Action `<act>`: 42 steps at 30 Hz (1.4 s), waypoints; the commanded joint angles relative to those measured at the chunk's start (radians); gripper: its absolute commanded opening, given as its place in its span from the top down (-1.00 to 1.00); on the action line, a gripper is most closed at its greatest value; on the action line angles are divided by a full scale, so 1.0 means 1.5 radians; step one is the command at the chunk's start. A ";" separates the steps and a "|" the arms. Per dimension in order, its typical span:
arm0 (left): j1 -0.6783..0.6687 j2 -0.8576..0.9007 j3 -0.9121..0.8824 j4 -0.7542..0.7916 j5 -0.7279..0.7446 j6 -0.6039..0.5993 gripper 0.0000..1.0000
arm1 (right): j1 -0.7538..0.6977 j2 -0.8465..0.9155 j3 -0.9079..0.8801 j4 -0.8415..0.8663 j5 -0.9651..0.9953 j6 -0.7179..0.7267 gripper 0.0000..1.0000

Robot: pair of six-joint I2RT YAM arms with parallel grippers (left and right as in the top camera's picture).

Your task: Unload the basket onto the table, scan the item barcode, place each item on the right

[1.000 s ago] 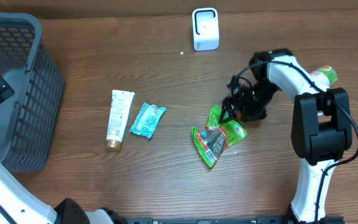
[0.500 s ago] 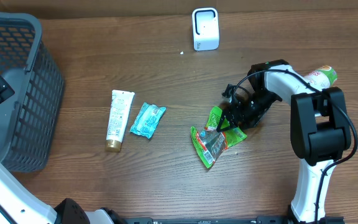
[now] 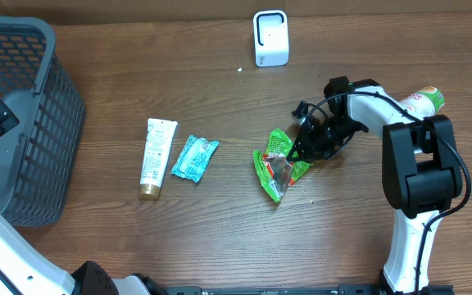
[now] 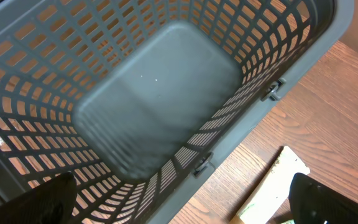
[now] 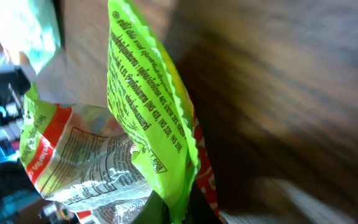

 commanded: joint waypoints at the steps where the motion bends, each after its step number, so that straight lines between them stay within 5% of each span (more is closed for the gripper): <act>1: 0.000 -0.005 0.008 0.002 0.003 -0.005 -1.00 | -0.001 -0.025 0.052 0.010 0.073 0.115 0.92; 6: 0.000 -0.005 0.008 0.002 0.003 -0.005 -1.00 | 0.019 -0.083 0.057 0.013 0.298 0.326 0.92; 9: 0.000 -0.005 0.008 0.002 0.003 -0.005 -1.00 | 0.033 -0.085 0.057 0.004 0.348 0.348 0.89; 10: 0.000 -0.005 0.008 0.002 0.003 -0.005 -1.00 | 0.039 -0.084 0.057 0.003 0.345 0.347 0.77; 11: 0.000 -0.005 0.008 0.002 0.003 -0.005 -0.99 | 0.044 -0.084 0.057 0.002 0.345 0.343 0.42; 12: 0.000 -0.005 0.008 0.002 0.003 -0.005 -1.00 | 0.050 -0.084 0.057 0.003 0.346 0.329 -0.19; 15: 0.000 -0.005 0.008 0.002 0.003 -0.005 -0.99 | 0.064 -0.084 0.057 0.014 0.346 0.259 -0.78; 18: 0.000 -0.005 0.008 0.002 0.003 -0.005 -1.00 | 0.064 -0.081 0.047 0.053 0.346 0.195 -0.61; 25: 0.000 -0.005 0.008 0.002 0.003 -0.005 -1.00 | 0.064 -0.073 0.002 0.108 0.286 0.071 -0.61; 35: 0.000 -0.005 0.008 0.002 0.003 -0.005 -1.00 | 0.063 -0.073 0.022 0.144 0.289 -0.069 -0.93; 42: 0.000 -0.005 0.008 0.002 0.003 -0.005 -0.99 | 0.062 -0.073 0.131 0.131 0.331 -0.109 -0.93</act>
